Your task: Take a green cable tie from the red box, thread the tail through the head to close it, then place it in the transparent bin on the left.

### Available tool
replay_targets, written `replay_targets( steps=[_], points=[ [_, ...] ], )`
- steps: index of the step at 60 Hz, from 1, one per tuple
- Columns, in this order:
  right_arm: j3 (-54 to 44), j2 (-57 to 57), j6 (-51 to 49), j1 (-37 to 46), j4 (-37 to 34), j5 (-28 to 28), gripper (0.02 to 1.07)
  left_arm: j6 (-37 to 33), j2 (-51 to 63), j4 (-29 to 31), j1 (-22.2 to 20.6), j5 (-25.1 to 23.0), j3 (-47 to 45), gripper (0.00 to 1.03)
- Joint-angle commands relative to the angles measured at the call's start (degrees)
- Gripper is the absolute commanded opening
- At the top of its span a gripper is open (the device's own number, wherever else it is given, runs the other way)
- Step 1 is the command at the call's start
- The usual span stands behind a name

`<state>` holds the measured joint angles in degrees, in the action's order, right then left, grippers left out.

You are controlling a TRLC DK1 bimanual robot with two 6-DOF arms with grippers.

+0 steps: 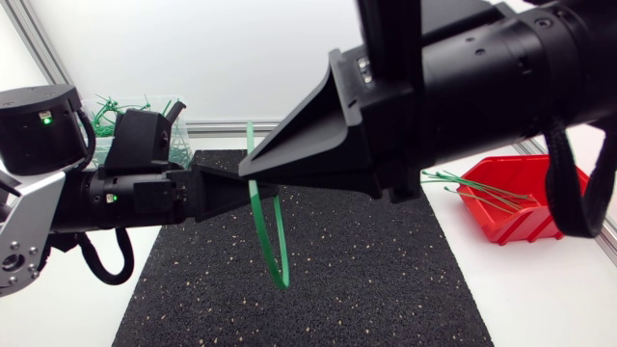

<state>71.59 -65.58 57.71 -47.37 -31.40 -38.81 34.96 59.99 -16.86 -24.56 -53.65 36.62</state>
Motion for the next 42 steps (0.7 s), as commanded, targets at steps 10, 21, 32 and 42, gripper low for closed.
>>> replay_targets(
  steps=[10, 21, 32, 42],
  points=[
    [1.1, -0.9, 6.3, 3.0, -0.8, -3.0, 0.08, 2.7, -2.0, -5.8, -1.1, 1.4, -3.8, 0.04],
    [0.5, -1.0, 7.8, 3.4, -0.9, -4.3, 0.08, 3.1, -2.2, -9.5, -2.9, 4.9, -4.6, 0.04],
    [-1.0, -1.8, 9.2, 4.2, -1.1, -6.6, 0.08, 3.1, -1.1, -14.3, -2.9, 7.2, -5.4, 0.04],
    [-2.6, -2.4, 9.6, 4.7, -1.3, -8.6, 0.08, 3.2, 1.4, -18.3, -1.7, 7.3, -5.4, 0.04]
  ],
)
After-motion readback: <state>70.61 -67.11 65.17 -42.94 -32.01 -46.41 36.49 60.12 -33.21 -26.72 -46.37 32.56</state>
